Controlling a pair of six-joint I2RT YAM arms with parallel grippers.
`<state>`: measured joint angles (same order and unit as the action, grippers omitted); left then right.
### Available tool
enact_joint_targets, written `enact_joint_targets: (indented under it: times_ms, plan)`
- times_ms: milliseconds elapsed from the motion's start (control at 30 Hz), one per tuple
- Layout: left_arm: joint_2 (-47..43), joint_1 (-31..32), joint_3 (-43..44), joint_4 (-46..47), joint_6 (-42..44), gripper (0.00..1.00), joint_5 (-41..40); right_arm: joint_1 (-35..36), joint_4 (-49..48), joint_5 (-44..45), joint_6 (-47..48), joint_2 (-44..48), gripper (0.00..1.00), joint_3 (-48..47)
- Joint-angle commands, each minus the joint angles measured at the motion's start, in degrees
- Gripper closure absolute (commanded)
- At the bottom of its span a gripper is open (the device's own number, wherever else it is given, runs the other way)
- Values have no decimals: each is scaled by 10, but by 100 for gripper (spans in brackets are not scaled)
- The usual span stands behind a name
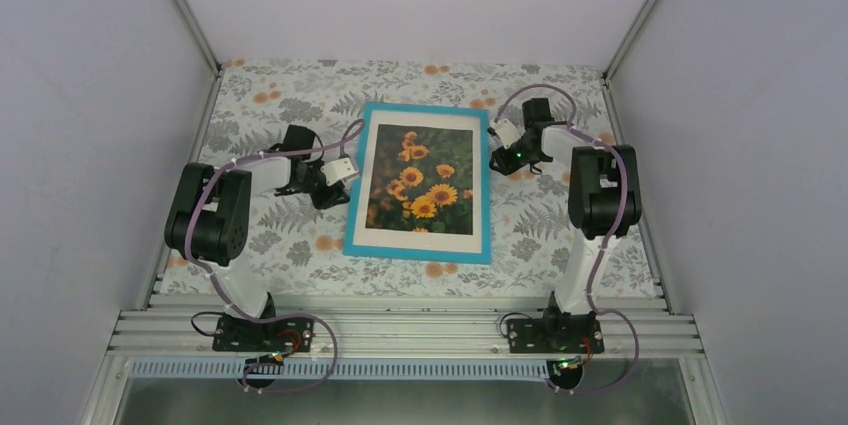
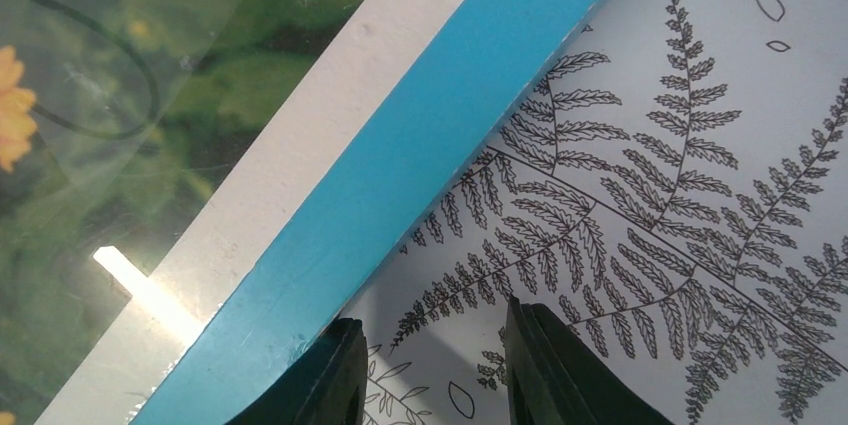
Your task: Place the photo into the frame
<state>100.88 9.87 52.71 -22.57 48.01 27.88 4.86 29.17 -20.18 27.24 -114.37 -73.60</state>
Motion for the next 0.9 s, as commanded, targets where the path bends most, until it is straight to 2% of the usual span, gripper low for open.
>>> enact_joint_targets:
  times_ms: [0,133,233,367,467,600,633,733,867]
  plan:
    - [7,8,-24,-55,1,58,26,14,40,2,-16,-8,64,33]
    - [12,2,-14,-59,-6,58,20,12,37,4,-16,13,63,53]
    - [-4,-9,0,-59,-12,57,17,7,48,6,-12,30,56,48]
    - [-37,-27,48,-68,-36,47,2,-3,66,4,-1,64,46,16]
    - [-55,-45,121,-86,-51,35,5,-11,91,-3,7,83,35,-26]
    - [-65,-61,227,-110,-68,3,-17,-28,135,-24,14,101,17,-103]
    - [-64,-65,259,-118,-74,0,-24,-34,144,-33,16,107,13,-121]
    - [-52,-84,351,-145,-102,0,-42,-62,174,-70,25,129,1,-171]
    - [-34,-123,424,-169,-158,0,-57,-107,190,-106,30,181,0,-178]
